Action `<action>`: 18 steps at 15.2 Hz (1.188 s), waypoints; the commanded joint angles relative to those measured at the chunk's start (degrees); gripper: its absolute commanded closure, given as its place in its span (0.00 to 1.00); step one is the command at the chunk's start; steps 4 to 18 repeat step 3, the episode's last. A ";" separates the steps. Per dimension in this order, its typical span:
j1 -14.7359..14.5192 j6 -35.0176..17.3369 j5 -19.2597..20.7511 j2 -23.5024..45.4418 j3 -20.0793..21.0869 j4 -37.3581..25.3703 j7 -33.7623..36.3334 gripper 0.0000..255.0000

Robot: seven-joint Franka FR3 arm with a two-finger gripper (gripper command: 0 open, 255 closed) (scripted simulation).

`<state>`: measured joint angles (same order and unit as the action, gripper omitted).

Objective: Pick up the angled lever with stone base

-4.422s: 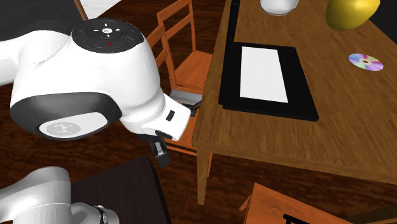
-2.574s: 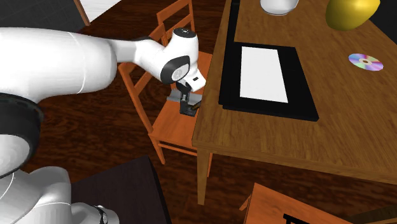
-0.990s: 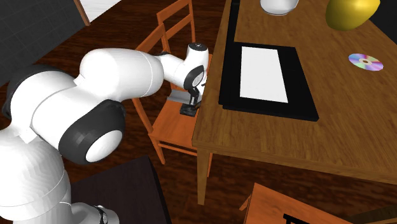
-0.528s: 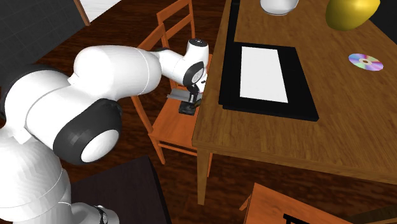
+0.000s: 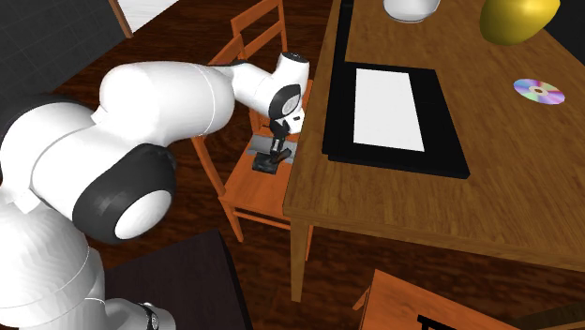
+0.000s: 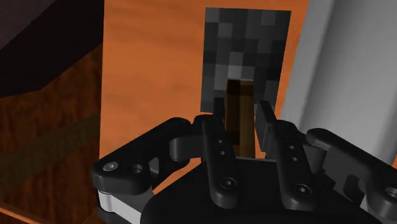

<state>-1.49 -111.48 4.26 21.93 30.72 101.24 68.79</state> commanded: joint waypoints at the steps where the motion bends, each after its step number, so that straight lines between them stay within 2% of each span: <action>1: 0.35 -4.90 0.67 -2.82 0.08 -2.11 -0.08 1.00; 18: 0.34 -4.80 0.65 -2.87 0.07 -2.18 -0.09 1.00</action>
